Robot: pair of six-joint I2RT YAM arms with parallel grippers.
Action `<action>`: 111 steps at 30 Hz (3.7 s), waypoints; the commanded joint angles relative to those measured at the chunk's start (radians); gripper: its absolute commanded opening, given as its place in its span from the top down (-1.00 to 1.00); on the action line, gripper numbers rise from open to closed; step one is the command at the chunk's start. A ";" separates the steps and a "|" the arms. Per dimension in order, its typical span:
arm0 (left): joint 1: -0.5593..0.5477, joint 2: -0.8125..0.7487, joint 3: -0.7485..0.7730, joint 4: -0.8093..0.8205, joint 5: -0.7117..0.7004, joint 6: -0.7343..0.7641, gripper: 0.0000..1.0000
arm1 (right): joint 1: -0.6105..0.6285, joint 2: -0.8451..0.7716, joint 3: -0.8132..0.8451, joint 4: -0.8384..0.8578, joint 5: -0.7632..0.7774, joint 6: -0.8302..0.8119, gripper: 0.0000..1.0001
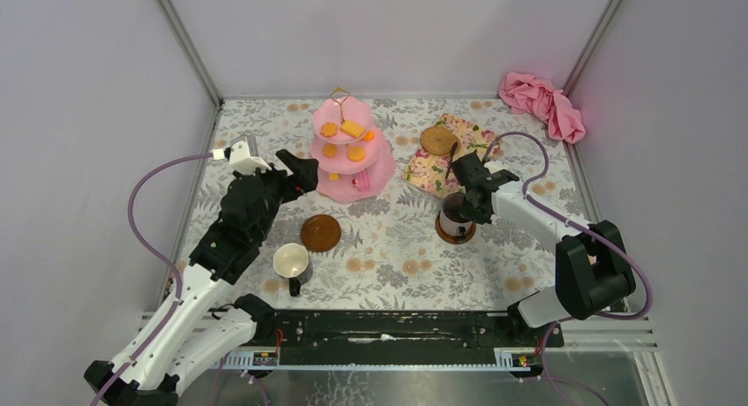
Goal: Serve the afternoon tea
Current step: Place the cup on the coaster, then pick up the cup at the center of the board.
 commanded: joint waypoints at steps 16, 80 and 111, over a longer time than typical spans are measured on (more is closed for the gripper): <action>-0.009 0.014 0.042 0.015 0.017 0.004 -0.92 | 0.004 -0.053 -0.012 -0.030 -0.025 -0.026 1.00; -0.008 0.257 0.424 -0.660 -0.048 -0.012 -0.96 | 0.307 -0.173 0.217 0.238 -0.086 -0.182 0.12; -0.009 0.113 0.199 -0.999 -0.020 -0.421 -0.81 | 0.356 -0.055 0.019 0.481 -0.165 -0.219 0.10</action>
